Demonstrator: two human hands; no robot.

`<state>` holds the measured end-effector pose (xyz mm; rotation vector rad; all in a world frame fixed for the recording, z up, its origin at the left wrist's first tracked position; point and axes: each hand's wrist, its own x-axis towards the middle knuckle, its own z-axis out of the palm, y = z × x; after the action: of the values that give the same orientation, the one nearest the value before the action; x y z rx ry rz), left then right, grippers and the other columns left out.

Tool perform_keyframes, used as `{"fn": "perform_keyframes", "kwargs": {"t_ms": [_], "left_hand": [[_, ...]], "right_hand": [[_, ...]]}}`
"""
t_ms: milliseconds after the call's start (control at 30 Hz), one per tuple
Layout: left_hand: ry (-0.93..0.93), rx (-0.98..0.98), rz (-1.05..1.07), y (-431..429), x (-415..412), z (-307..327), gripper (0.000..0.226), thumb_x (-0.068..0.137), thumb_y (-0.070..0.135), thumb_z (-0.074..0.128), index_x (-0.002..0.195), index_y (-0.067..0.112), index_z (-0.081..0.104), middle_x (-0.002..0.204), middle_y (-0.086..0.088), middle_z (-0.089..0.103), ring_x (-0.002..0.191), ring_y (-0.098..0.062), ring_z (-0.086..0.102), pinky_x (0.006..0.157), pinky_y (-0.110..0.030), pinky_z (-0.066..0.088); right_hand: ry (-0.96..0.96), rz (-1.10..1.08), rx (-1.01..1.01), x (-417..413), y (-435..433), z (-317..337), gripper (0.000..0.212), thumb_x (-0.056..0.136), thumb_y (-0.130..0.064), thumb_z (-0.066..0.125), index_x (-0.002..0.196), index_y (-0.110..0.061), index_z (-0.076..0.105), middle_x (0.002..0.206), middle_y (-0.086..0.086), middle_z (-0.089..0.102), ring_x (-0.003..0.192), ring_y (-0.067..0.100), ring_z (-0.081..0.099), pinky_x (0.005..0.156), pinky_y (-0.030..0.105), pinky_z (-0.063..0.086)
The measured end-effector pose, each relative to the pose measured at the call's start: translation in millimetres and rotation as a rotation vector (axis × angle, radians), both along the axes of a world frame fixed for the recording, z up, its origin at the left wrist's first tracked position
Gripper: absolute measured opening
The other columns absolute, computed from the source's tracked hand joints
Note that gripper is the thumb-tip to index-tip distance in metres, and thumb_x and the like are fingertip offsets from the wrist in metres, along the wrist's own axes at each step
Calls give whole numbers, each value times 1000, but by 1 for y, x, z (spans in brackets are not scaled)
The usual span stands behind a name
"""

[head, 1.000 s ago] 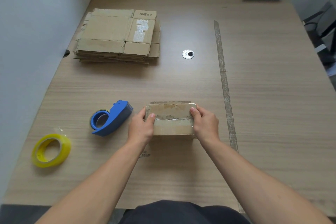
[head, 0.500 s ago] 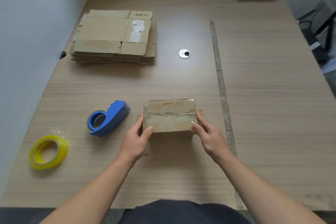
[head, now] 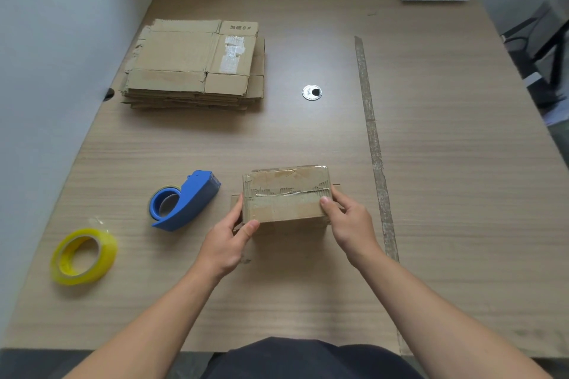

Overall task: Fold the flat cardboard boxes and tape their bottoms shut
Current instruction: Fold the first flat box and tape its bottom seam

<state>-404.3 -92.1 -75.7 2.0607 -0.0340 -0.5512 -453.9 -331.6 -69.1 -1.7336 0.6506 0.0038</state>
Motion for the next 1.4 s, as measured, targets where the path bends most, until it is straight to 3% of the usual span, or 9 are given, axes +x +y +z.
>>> {"fn": "perform_keyframes", "kwargs": {"t_ms": [133, 233, 400, 567, 667, 933, 1067, 1200, 1400], "left_hand": [[-101, 77, 21, -1, 1, 1, 61, 93, 34, 67, 149, 34, 40, 127, 36, 47, 122, 8, 50, 90, 3, 31], [-89, 4, 113, -6, -3, 7, 60, 90, 41, 67, 145, 30, 47, 128, 22, 59, 110, 23, 50, 86, 3, 35], [-134, -68, 262, -15, 6, 30, 66, 82, 60, 57, 142, 33, 52, 119, 40, 54, 115, 23, 46, 96, -2, 35], [-174, -25, 234, -22, 16, 43, 60, 90, 56, 53, 144, 29, 50, 113, 37, 54, 101, 23, 50, 86, 0, 35], [-168, -9, 194, -24, 22, 47, 56, 94, 54, 50, 145, 30, 48, 98, 46, 48, 85, 33, 47, 79, -2, 35], [-119, -191, 197, -21, 27, 58, 63, 85, 54, 54, 142, 27, 52, 138, 17, 56, 129, 1, 50, 113, -35, 41], [-189, -188, 245, -47, 14, 56, 49, 95, 38, 61, 141, 22, 54, 138, 18, 55, 120, 20, 47, 106, -12, 38], [-230, -163, 282, -67, 0, 47, 45, 100, 24, 57, 144, 21, 49, 126, 37, 46, 111, 34, 39, 93, 5, 29], [-227, -119, 469, -72, 7, 47, 35, 97, 29, 62, 131, 19, 64, 130, 10, 64, 112, 14, 54, 91, 3, 35]], "right_hand": [[34, -52, 81, 5, -3, 2, 32, 96, -27, 61, 128, -26, 68, 105, -20, 72, 104, 3, 65, 95, 26, 49], [45, -47, 253, 12, -11, 8, 30, 97, -28, 60, 127, -30, 66, 118, -16, 69, 114, 5, 62, 105, 36, 47], [-80, 139, 172, 9, -20, 26, 46, 96, -30, 64, 130, -58, 50, 117, -22, 63, 104, -12, 61, 83, 7, 46], [-171, 94, -37, 12, -16, 34, 40, 97, -26, 62, 137, -32, 56, 115, -13, 63, 112, 8, 61, 99, 38, 51], [-179, 91, 19, 12, -20, 35, 39, 97, -22, 62, 133, -36, 56, 118, -12, 62, 97, -6, 62, 76, 20, 55], [-199, 104, 176, 12, -35, 34, 41, 97, -15, 61, 129, -39, 58, 117, -9, 67, 98, -9, 63, 80, 20, 54], [-270, -250, 68, 20, -15, 30, 32, 100, -19, 59, 131, -22, 64, 125, -12, 67, 118, -3, 59, 105, 21, 45], [-241, -407, 33, 30, -8, 27, 29, 100, -20, 57, 128, -20, 67, 117, -14, 70, 104, -14, 60, 98, 10, 44], [-201, -449, 91, 33, -3, 26, 26, 98, -19, 61, 123, -18, 70, 109, -15, 71, 107, 0, 64, 100, 20, 47]]}}
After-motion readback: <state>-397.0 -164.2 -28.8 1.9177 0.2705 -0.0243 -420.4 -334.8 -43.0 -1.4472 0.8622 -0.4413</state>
